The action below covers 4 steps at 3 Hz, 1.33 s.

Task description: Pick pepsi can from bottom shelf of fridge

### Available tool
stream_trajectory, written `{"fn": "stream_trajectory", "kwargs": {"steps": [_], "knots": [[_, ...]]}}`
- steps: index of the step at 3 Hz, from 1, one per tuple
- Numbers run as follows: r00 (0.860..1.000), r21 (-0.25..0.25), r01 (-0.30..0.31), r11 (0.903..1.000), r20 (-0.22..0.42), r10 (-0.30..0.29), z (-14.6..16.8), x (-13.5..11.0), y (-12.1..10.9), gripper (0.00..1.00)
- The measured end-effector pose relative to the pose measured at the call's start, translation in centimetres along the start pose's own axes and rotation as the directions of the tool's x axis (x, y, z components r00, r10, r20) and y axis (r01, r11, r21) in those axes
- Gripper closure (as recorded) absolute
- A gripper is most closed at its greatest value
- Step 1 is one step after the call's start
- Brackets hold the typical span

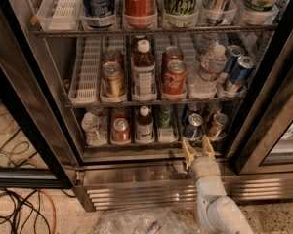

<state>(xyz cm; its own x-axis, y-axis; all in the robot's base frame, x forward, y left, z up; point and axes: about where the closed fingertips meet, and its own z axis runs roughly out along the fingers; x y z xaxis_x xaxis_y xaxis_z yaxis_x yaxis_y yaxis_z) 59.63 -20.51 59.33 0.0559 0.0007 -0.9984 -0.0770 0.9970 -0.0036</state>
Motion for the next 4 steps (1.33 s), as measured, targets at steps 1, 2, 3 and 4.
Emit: {"fn": "stream_trajectory", "kwargs": {"steps": [1, 2, 3, 4], "knots": [[1.000, 0.000, 0.000, 1.0000, 0.000, 0.000, 0.0, 0.0, 0.0, 0.40], [1.000, 0.000, 0.000, 1.0000, 0.000, 0.000, 0.0, 0.0, 0.0, 0.21], [1.000, -0.001, 0.001, 1.0000, 0.000, -0.001, 0.1, 0.0, 0.1, 0.20], [1.000, -0.002, 0.009, 1.0000, 0.005, -0.009, 1.1, -0.3, 0.2, 0.31]]}}
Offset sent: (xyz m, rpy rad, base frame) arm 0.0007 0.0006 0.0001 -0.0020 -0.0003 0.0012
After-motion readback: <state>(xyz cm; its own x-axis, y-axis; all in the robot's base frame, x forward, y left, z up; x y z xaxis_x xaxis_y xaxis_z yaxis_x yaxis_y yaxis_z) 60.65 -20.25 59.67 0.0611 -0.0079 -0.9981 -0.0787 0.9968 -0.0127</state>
